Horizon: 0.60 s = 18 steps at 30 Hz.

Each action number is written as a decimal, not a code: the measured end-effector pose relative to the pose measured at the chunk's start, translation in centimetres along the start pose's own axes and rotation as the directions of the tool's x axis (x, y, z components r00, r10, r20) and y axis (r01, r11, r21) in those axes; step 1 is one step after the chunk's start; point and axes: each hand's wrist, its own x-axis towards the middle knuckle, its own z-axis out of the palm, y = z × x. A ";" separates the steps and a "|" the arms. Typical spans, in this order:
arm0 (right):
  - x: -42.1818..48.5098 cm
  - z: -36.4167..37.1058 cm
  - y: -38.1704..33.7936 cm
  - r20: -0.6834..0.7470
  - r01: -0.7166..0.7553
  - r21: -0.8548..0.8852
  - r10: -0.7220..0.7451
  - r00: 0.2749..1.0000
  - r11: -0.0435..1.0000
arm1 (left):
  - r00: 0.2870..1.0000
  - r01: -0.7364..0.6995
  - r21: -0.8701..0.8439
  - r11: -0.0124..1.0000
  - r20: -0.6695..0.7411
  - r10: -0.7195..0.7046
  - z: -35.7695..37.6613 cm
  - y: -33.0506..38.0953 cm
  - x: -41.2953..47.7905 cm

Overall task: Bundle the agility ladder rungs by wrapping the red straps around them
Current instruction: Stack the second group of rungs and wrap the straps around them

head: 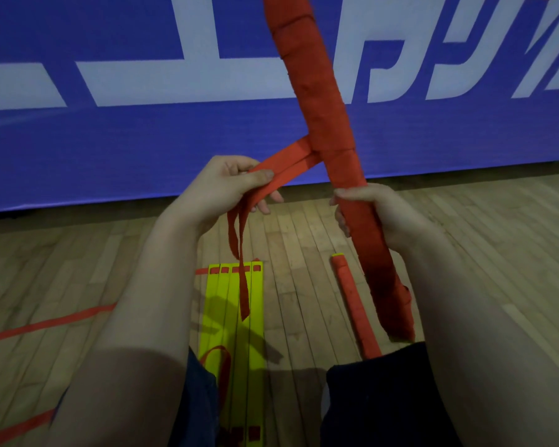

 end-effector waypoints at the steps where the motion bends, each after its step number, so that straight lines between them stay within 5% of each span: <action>1: -0.1 0.0 -0.1 0.008 -0.010 0.037 0.010 1.000 0.999 | 1.000 0.000 0.001 1.000 0.007 0.000 0.1 0.0 0.0; 5: 0.1 0.3 -0.2 0.047 -0.043 0.075 0.040 0.998 0.996 | 1.000 -0.011 0.009 1.000 0.008 0.011 0.5 0.1 0.0; 11: 0.4 1.3 0.0 0.045 -0.069 -0.087 0.073 0.996 0.994 | 0.999 -0.034 0.023 0.999 0.008 0.034 0.8 0.4 -0.4; 18: 0.7 3.7 0.5 -0.137 -0.073 -0.364 0.025 0.990 0.928 | 1.000 0.006 0.081 0.997 -0.022 -0.004 1.4 0.2 -0.3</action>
